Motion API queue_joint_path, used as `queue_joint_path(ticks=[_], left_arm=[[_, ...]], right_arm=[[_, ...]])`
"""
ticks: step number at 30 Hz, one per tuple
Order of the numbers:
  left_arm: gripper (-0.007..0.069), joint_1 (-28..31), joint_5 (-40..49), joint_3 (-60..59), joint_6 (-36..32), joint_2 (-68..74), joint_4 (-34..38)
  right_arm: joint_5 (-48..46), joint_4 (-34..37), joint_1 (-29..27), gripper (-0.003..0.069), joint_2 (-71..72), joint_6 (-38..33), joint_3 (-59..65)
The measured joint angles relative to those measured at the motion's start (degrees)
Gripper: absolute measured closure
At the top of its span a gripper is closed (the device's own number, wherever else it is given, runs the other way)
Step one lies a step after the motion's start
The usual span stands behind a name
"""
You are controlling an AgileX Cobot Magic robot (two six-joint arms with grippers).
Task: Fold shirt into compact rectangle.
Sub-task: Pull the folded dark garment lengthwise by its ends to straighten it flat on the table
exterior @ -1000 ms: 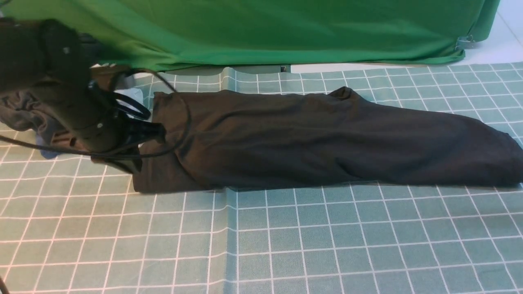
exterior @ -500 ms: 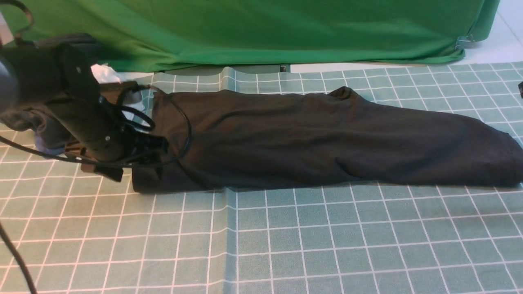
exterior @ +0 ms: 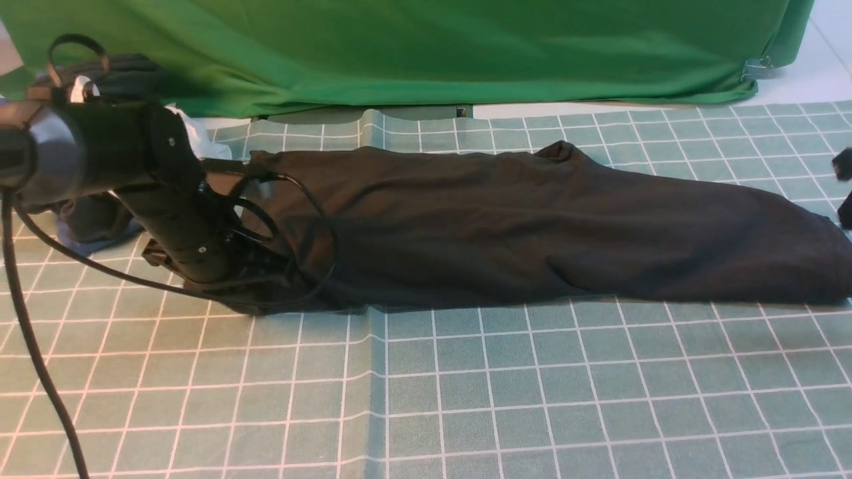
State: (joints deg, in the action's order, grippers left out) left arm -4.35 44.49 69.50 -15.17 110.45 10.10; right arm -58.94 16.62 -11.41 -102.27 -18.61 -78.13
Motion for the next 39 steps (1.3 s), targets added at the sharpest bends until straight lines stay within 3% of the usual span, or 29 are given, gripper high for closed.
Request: queue_joint_path(ticks=[3,8,12,17,20,24,25,28,39], left_arm=[[0.0603,-0.08,0.2,0.0,0.45,-0.7,-1.35],[0.0612,-0.24,1.02,0.0,4.35,-4.55,-7.29],[0.0612,-0.24,1.15,0.0,4.71,-5.62,-8.57],[0.0612,-0.24,1.15,0.0,4.76,-5.62,-8.57],[0.0612,-0.24,1.15,0.0,4.76,-5.62,-8.57],[0.0612,-0.24,1.21,0.0,4.88,-5.75,-8.58],[0.0612,-0.24,1.39,0.0,4.88,-5.83,-8.58],[0.0612,-0.24,2.93,0.0,4.88,-6.88,-8.7],[0.0612,-0.24,14.66,-0.07,7.8,-7.94,-9.5]], right_arm=[[-0.86,-0.81,0.0,0.0289,-2.11,0.0,0.0],[0.43,-6.82,0.0,0.0144,-4.55,3.24,0.0],[0.83,-9.32,0.0,0.0128,-7.11,4.81,0.0],[1.74,-6.77,0.0,0.0128,-10.66,3.43,0.0],[1.8,-5.8,0.0,0.0196,-13.02,1.11,0.0],[1.79,-4.63,0.0,0.0538,-13.18,-1.96,-0.46],[1.32,-4.63,0.0,0.057,-13.18,-2.16,-0.82],[-1.84,-5.96,0.0,0.0612,-12.53,-2.44,-2.73],[-10.81,-15.34,0.0,0.0616,-9.12,4.63,-2.78]])
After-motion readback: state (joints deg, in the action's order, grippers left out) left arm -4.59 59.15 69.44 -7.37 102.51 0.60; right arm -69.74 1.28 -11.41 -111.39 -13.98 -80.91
